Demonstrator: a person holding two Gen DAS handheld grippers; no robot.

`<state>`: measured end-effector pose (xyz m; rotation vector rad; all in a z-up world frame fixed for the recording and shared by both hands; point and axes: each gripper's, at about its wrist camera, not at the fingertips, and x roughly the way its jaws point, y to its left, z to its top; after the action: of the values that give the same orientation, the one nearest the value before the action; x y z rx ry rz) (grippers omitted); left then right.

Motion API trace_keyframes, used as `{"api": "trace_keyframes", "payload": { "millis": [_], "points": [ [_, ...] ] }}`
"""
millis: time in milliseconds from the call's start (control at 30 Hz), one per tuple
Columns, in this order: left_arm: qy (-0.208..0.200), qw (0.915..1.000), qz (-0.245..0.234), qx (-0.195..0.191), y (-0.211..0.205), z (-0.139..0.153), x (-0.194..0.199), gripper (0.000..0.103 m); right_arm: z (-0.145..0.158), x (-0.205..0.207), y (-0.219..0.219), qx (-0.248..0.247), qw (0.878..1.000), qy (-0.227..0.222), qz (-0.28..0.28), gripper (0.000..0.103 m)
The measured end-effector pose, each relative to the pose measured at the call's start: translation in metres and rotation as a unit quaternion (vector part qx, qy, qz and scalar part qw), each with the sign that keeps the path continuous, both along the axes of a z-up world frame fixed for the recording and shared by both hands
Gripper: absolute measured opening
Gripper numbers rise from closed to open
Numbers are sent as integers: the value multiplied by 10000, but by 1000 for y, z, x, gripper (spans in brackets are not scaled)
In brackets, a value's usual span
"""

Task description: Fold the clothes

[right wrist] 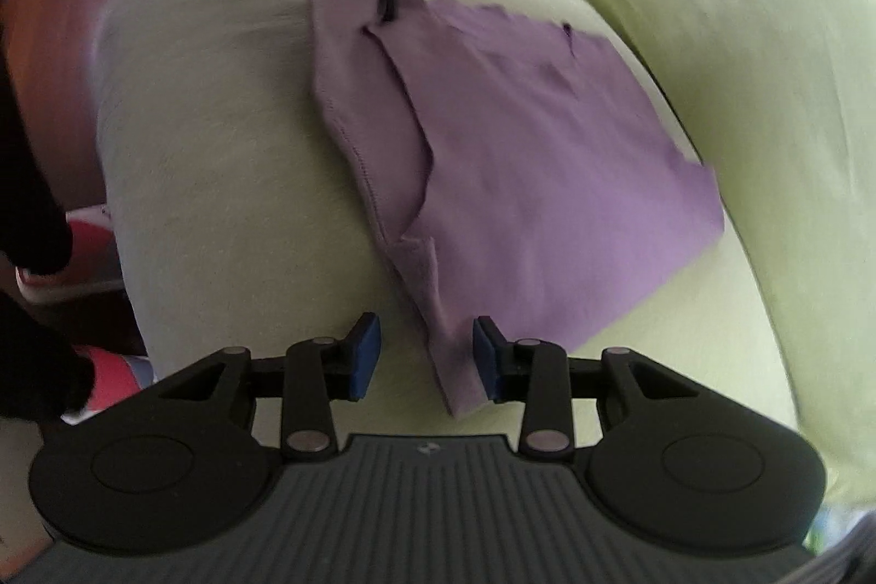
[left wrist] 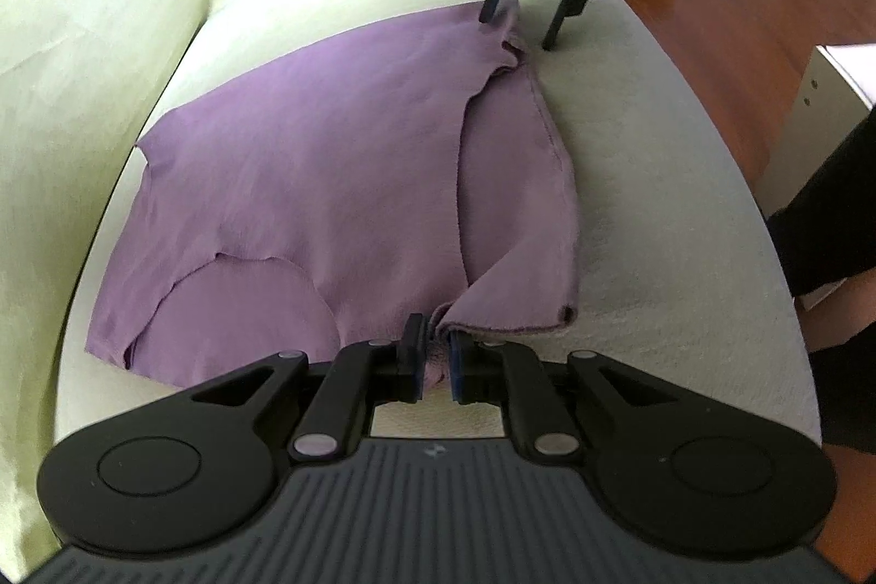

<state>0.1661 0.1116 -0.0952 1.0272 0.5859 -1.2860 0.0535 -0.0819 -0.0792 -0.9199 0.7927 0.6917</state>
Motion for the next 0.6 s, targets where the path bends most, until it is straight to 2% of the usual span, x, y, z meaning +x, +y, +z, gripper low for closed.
{"api": "trace_keyframes", "payload": {
  "millis": [33, 67, 100, 233, 333, 600],
  "points": [
    [34, 10000, 24, 2, -1, 0, 1, 11, 1, 2, 0, 20, 10000, 46, 27, 31],
    [122, 9999, 94, 3, -1, 1, 3, 11, 2, 3, 1, 9, 9999, 93, 92, 20],
    [210, 9996, 162, 0, -2, 2, 6, 12, 2, 3, 3, -21, 9997, 140, 180, 15],
    [449, 9986, 282, 21, -2, 6, 13, 12, 4, 13, 1, 52, 9987, 483, 134, 2],
    [720, 9966, 390, 65, -3, 11, 21, 12, 13, 31, -5, 308, 9940, 1044, -112, 1],
    [1416, 9883, 566, 10, 4, 31, 47, 11, 56, 88, -23, 645, 9733, 2195, -158, 1]
  ]
}}
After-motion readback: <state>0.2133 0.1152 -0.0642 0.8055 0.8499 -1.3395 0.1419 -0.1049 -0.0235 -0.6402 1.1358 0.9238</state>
